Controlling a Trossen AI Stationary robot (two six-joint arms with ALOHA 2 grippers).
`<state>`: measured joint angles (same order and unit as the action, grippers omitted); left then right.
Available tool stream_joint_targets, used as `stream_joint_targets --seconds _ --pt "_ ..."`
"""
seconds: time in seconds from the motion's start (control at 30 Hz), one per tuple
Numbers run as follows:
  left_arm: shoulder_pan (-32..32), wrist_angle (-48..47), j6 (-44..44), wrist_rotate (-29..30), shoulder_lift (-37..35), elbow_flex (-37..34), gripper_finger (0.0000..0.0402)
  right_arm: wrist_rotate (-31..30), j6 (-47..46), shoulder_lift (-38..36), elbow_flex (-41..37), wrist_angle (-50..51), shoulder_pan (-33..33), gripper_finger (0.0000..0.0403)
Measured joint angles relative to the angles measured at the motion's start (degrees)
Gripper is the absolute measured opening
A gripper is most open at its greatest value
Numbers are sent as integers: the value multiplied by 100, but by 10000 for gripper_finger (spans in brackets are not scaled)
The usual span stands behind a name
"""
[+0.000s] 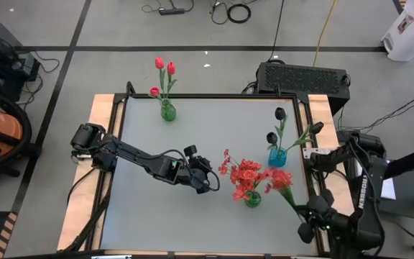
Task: Sort flowers into vase by color
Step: Put the red flowers into the bottom green vase
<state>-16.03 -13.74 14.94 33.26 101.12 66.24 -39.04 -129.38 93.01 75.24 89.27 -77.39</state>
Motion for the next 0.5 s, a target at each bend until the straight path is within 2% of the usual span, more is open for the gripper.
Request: stream_joint_targets --seconds 0.33,0.5 --pt "0 142 -4 -1 0 0 128 -1601 447 0 0 74 -129 0" --pt "-1 139 -4 -1 0 0 128 -2708 1012 0 0 79 -146 0"
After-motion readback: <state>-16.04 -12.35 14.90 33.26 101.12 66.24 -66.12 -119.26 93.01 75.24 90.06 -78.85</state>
